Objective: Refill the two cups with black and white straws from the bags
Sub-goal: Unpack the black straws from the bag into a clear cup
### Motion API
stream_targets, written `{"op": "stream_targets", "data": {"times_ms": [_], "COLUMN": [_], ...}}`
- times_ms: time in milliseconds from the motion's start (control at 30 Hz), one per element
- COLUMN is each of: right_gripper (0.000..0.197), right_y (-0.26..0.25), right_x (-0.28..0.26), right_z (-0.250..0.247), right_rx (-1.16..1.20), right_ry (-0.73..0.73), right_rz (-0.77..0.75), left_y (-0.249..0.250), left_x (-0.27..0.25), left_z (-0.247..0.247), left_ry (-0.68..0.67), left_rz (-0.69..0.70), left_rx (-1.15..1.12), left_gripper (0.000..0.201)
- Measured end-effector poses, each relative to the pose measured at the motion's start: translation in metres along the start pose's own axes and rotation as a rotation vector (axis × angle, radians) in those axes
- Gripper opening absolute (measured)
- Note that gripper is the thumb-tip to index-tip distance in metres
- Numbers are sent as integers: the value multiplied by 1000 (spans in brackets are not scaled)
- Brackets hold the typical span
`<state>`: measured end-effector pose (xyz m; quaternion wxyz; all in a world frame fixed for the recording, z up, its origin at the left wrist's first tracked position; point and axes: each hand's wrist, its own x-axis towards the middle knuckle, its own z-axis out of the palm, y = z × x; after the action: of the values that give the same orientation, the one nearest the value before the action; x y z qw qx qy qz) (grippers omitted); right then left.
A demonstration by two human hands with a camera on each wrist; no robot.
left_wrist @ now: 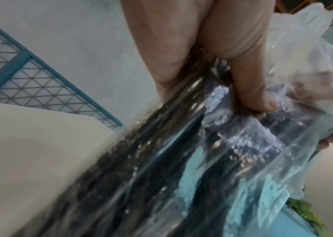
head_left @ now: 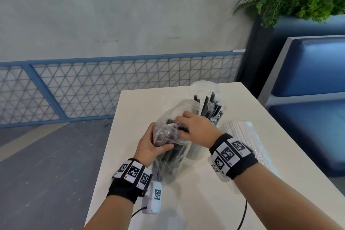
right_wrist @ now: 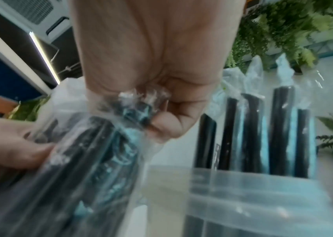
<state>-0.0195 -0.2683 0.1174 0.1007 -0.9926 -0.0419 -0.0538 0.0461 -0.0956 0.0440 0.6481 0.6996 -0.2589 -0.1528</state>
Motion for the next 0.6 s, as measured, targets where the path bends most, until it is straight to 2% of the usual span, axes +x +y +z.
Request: {"op": "stream_targets", "data": {"times_ms": [167, 300, 400, 467, 600], "right_gripper": [46, 35, 20, 26, 26], "right_y": [-1, -9, -6, -1, 4], "right_x": [-5, -9, -6, -2, 8], "right_z": [15, 19, 2, -18, -41], "right_rx": [61, 138, 220, 269, 326], "right_ry": [25, 159, 326, 373, 436], "right_rz": [69, 66, 38, 37, 58], "left_y": [-1, 2, 4, 4, 3], "left_x": [-1, -1, -4, -6, -3], "left_z": [6, 7, 3, -2, -7], "left_ry": [-62, -26, -18, 1, 20], "left_rz": [-7, -8, -12, -16, -25], "left_rx": [24, 50, 117, 117, 66], "left_gripper": [72, 72, 71, 67, 70]}}
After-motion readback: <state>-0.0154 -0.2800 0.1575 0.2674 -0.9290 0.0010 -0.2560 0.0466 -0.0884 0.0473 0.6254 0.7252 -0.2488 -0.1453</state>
